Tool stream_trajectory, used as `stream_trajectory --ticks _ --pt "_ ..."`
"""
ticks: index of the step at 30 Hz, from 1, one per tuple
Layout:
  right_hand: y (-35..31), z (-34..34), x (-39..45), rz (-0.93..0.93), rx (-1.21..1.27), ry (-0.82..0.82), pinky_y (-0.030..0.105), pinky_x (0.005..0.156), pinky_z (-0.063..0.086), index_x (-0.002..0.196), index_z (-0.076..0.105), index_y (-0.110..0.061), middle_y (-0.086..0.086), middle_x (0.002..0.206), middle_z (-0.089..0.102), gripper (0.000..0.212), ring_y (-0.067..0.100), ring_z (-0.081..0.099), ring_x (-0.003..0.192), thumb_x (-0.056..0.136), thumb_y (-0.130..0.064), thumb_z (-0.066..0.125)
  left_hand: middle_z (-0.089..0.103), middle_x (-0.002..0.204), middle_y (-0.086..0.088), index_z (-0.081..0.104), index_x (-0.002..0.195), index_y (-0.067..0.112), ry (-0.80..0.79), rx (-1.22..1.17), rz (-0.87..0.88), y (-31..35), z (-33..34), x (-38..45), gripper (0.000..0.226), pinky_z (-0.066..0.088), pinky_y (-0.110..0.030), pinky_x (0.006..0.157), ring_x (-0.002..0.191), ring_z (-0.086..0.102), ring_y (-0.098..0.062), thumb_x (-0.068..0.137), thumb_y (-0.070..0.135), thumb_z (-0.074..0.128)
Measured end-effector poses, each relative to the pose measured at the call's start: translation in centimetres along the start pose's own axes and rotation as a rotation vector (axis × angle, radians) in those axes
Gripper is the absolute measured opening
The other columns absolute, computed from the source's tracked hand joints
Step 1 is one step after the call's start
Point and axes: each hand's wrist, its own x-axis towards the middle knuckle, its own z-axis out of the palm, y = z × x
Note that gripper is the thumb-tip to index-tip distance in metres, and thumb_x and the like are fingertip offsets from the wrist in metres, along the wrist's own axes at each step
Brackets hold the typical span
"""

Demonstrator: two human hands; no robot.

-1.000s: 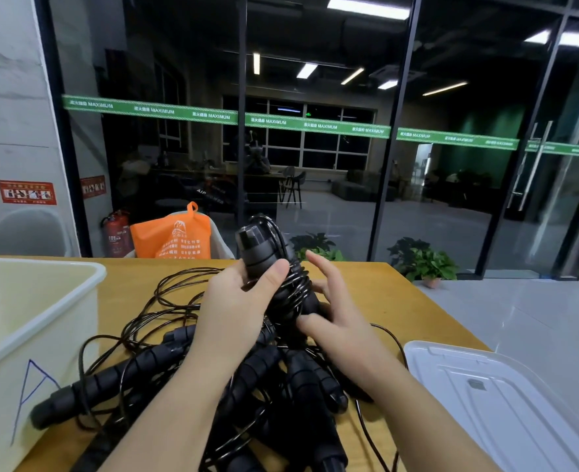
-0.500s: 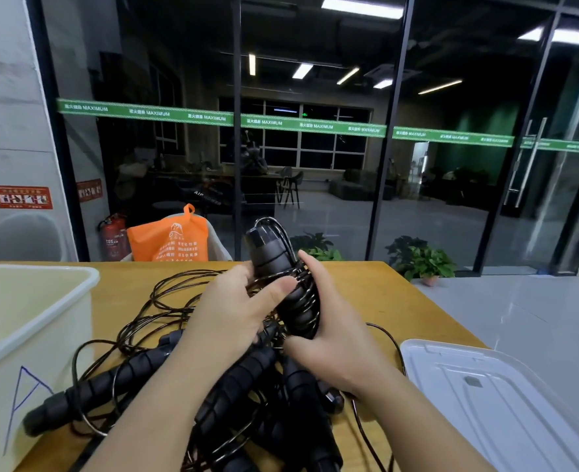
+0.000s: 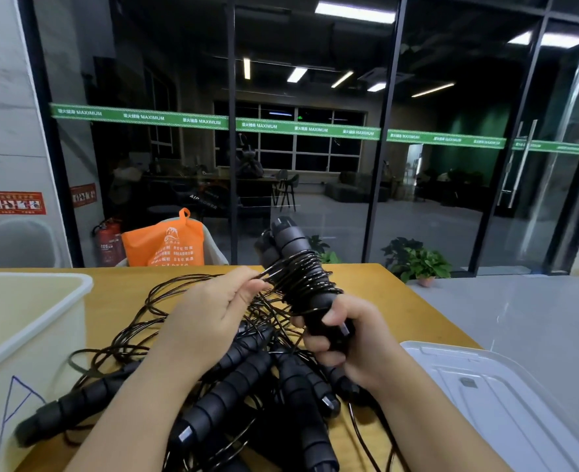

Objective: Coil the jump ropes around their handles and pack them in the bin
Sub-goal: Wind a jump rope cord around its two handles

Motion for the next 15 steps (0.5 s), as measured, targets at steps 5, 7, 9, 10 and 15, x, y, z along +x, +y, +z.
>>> stream_trajectory --ticks 5,7,9,10,15 --pt "0.5 0.3 0.1 0.047 0.247 -0.348 0.014 0.037 0.023 0.106 0.06 -0.007 0.008 0.079 0.052 0.06 0.009 0.042 0.047 0.049 -0.021 0.072 0.048 0.061 0.017 0.054 0.086 0.025 0.104 0.093 0.078 -0.4 -0.4 -0.1 0.039 0.032 -0.018 0.044 0.057 0.049 0.001 0.098 0.049 0.027" --pt "0.7 0.6 0.1 0.042 0.32 -0.424 0.016 0.04 0.025 0.108 0.061 -0.006 0.007 0.083 0.052 0.053 0.009 0.045 0.05 0.058 -0.023 0.069 0.036 0.052 0.017 0.038 0.078 0.027 0.123 0.142 0.054 0.0 0.0 -0.2 0.032 0.02 -0.015 0.041 0.046 0.043 0.0 0.099 0.047 0.024" --pt "0.7 1.0 0.2 0.033 0.355 -0.469 0.017 0.043 0.025 0.109 0.061 -0.006 0.006 0.087 0.052 0.047 0.008 0.045 0.053 0.066 -0.025 0.064 0.031 0.045 0.01 0.028 0.074 0.032 0.115 0.098 0.03 0.4 0.6 -0.4 0.035 0.018 -0.018 0.039 0.043 0.042 -0.009 0.097 0.056 0.016" --pt "0.8 1.2 0.2 0.029 0.363 -0.484 0.017 0.045 0.025 0.111 0.06 -0.006 0.006 0.089 0.053 0.046 0.008 0.042 0.054 0.07 -0.027 0.061 0.035 0.046 0.006 0.027 0.072 0.031 0.109 0.018 0.018 0.5 0.9 -0.5 0.041 0.021 -0.021 0.039 0.045 0.043 -0.01 0.095 0.062 0.014" --pt "1.0 1.4 0.1 0.09 0.407 -0.568 0.018 0.05 0.026 0.121 0.05 -0.008 0.005 0.093 0.053 0.05 0.01 0.034 0.056 0.077 -0.034 0.051 0.046 0.057 0.01 0.054 0.068 0.033 0.064 -0.49 -0.165 0.9 1.7 -0.5 0.061 0.035 -0.022 0.056 0.054 0.041 -0.002 0.073 0.088 0.029"
